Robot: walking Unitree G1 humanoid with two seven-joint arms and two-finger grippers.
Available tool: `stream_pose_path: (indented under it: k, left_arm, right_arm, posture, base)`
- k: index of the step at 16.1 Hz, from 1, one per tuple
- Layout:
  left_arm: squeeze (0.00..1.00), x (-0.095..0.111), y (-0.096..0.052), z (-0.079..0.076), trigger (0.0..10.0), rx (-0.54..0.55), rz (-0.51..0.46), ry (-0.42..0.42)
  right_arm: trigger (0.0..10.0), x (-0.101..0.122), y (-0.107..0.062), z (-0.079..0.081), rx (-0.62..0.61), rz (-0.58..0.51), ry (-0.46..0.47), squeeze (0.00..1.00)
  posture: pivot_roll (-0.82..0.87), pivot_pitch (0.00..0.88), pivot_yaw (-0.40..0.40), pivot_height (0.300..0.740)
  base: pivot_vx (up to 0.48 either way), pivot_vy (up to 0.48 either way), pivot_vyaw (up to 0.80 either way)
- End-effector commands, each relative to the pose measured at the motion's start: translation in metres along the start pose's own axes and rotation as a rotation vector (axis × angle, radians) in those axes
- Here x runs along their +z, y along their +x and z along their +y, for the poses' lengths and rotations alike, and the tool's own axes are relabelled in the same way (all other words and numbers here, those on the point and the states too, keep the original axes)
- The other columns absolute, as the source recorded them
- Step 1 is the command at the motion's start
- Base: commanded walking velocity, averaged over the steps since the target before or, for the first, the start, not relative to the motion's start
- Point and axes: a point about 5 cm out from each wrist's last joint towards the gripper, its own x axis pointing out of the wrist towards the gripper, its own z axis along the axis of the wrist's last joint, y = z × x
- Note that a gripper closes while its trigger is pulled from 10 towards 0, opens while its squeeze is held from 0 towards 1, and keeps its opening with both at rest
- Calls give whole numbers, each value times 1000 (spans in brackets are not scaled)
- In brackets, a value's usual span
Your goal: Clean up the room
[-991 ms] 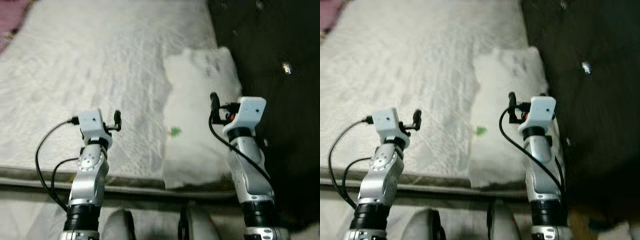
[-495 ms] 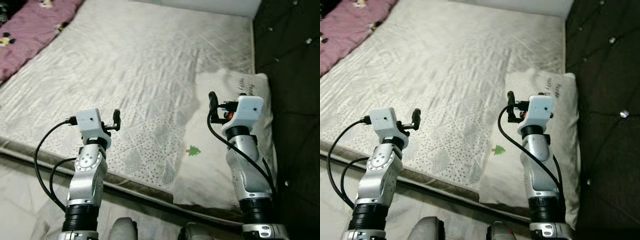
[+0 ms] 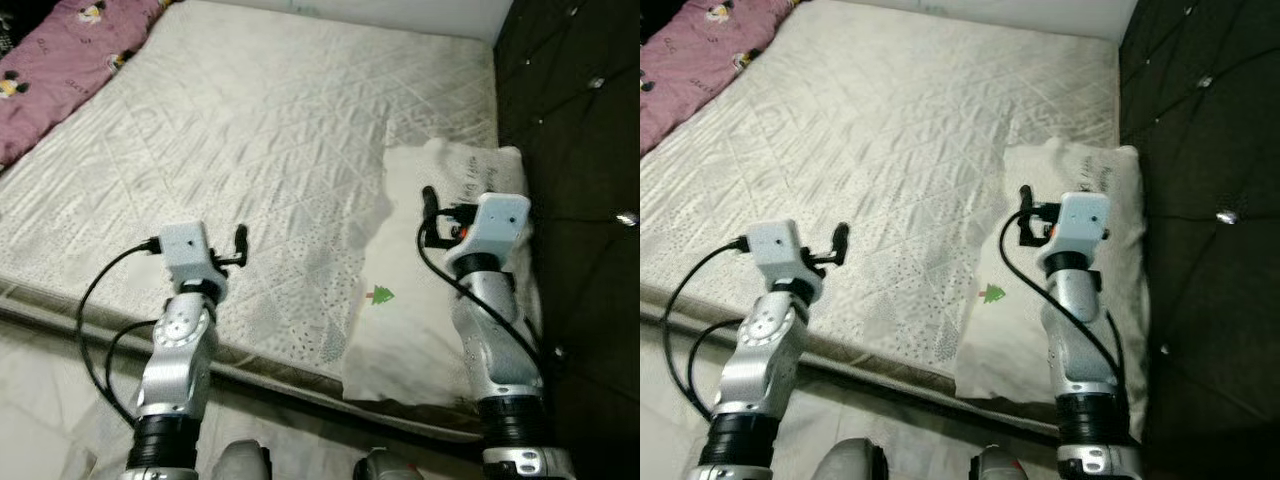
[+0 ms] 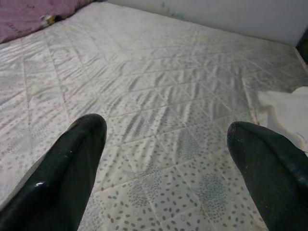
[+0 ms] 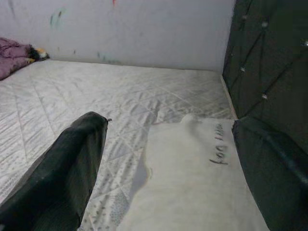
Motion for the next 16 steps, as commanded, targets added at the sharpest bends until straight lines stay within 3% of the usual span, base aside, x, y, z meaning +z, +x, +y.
stream_pose_path:
  k: [1,4,10,16]
  left_arm:
    - [0,0,0,-3,10000,-11,-5,3]
    - [0,0,0,-3,10000,-13,-7,-1]
    - [0,0,0,-6,10000,-19,-4,-9]
    - [0,-1,0,-7,10000,-18,-5,-13]
  right_arm:
    - [10000,-5,-1,-5,-22,31,1,0]
    - [10000,-5,-1,-4,-21,32,1,0]
    - [10000,-5,0,-7,-23,33,-7,0]
    - [10000,-5,1,-5,-14,30,-12,0]
  posture:
    - [-45,144,1,740]
    - [-47,144,1,740]
    - [-51,146,-3,740]
    - [-50,144,-9,740]
  base:
    - [0,0,0]
    - [0,0,0]
    - [0,0,-623]
    - [0,0,0]
